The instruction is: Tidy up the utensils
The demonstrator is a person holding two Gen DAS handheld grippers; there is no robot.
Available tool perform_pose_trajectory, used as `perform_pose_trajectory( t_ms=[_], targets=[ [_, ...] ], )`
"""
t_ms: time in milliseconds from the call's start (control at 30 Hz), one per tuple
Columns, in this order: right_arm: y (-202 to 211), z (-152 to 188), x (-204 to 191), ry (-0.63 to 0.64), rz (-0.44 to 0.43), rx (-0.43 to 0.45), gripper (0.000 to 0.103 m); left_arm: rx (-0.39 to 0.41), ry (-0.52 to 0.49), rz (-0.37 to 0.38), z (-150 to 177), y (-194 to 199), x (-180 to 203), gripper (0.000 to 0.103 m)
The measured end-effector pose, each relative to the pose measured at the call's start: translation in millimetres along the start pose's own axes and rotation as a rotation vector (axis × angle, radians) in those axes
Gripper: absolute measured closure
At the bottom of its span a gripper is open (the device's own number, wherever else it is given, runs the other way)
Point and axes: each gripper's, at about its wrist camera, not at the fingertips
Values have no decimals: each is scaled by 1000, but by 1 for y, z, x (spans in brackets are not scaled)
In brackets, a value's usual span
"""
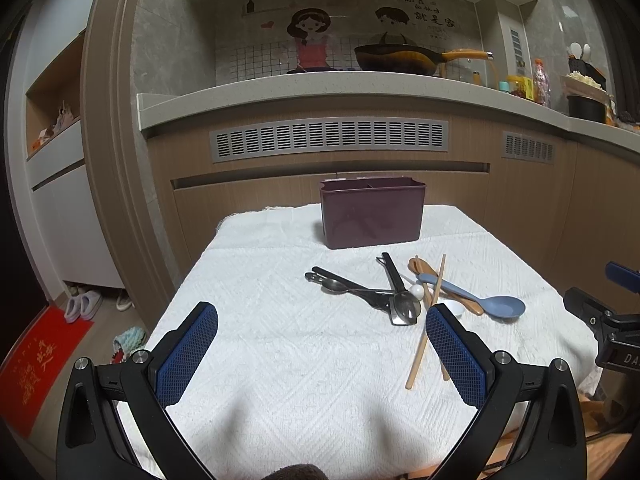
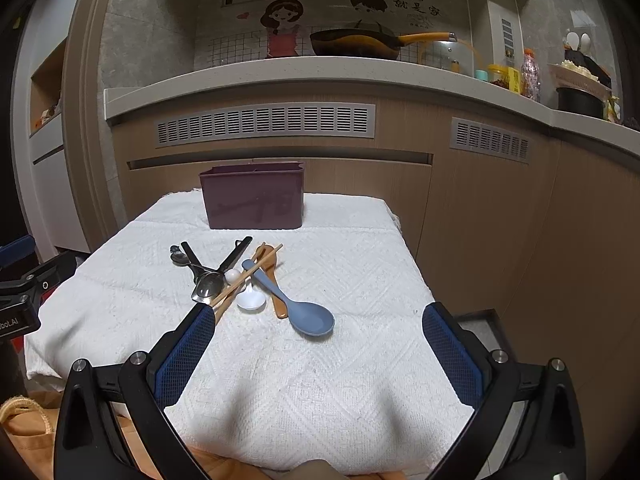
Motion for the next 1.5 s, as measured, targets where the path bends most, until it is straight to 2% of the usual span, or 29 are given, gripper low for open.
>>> perform_pose_trajectory(
  t_ms=[400,467,1500],
  targets=[
    [0,1,1,-4,-2,-2,0,-5,-2,1,6,-1,2,0],
    [0,1,1,-3,-2,0,0,-5,1,1,-3,-1,-1,0],
    [2,1,1,-1,2,5,0,-7,0,0,-1,-2,2,0]
  ],
)
Point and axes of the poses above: each gripper's, at about its wrist camera, not at the fingertips, and y roughly against the way its jaws point, x to its right, z to its underside, and after that the axes turned 12 degrees about z, right-handed
